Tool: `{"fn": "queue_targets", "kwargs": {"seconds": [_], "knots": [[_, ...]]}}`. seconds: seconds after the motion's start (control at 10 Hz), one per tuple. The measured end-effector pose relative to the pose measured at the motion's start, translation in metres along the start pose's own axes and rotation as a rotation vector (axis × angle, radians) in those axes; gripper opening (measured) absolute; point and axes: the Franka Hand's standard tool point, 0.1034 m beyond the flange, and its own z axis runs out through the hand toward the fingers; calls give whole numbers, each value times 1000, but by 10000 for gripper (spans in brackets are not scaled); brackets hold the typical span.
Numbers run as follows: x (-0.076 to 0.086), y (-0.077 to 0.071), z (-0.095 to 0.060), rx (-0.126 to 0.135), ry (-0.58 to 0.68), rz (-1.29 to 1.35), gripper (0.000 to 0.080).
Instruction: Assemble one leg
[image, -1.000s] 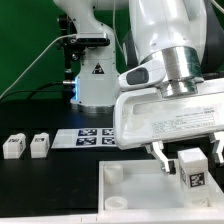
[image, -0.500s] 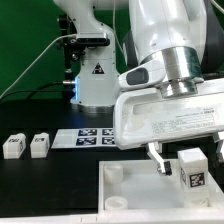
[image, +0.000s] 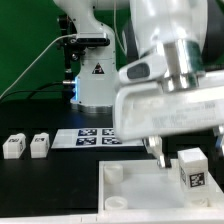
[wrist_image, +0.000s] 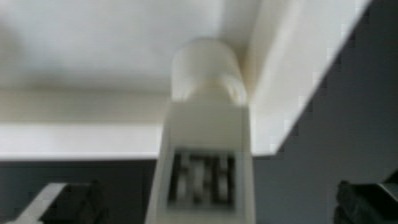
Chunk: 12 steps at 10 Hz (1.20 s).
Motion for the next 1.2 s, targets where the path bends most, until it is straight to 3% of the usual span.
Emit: {"fn": "queue_targets", "kwargs": {"seconds": [0.4,0.5,0.8,1.2], "knots": [[5,1,-10,57,-419,26,649],[7,0,-6,72,-512,30,649],[7,1,15,73,-520,35,649],[4,0,23,63,-506,68,649]]}}
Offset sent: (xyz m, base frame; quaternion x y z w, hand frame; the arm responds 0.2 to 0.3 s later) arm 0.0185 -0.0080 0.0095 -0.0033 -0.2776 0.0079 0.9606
